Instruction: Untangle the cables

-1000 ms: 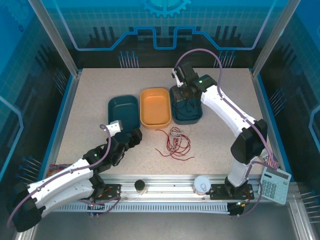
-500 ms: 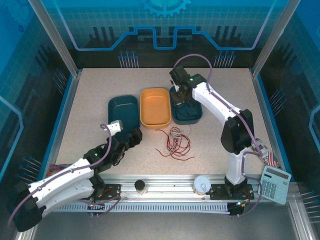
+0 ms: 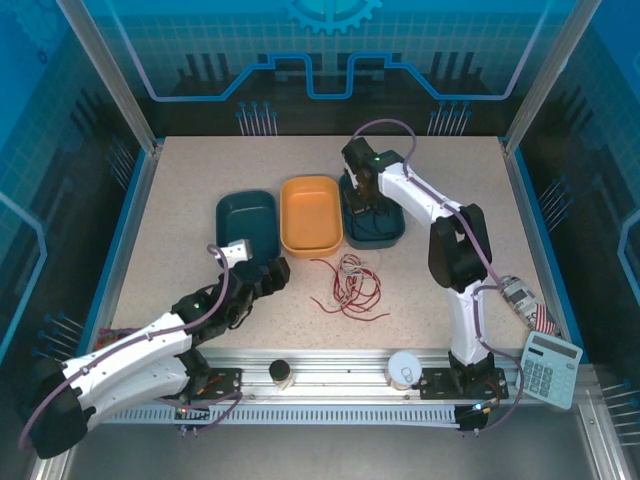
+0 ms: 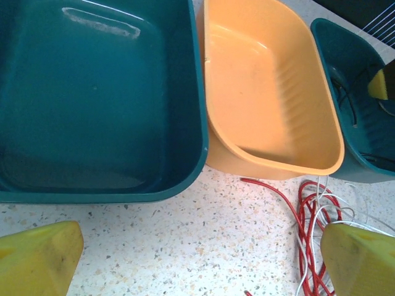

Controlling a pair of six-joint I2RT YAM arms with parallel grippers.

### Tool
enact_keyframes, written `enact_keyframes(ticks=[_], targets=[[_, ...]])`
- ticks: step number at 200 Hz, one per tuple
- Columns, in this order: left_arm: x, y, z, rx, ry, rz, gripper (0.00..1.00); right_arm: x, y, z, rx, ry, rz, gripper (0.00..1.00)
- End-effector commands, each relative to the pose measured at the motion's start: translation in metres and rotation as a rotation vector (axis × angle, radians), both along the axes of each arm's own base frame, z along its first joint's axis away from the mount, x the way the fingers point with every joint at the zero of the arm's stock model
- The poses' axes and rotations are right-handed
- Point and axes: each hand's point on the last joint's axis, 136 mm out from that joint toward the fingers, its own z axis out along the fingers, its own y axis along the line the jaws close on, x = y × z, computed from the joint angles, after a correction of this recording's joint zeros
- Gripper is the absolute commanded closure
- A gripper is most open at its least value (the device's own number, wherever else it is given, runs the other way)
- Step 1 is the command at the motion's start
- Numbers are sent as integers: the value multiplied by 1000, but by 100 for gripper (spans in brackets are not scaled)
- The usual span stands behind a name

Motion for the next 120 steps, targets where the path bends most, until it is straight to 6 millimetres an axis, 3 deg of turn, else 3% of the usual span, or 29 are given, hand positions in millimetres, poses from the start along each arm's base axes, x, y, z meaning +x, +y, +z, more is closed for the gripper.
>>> enact_keyframes(ticks=[1,26,80,120], targets=[[5,-8,15,-23,-24,-25,1,8,5,-7,80,28,-11,99],[5,-11,16,-12,-16,-45,1,7,2,-16,89,54,-21,94],[6,-21,26,-35,-45,-98,1,3,4,-18,128,79,-15,74],[7,-24,31,-34,-56,-116,1,-1,7,-6,164,65,-6,72]])
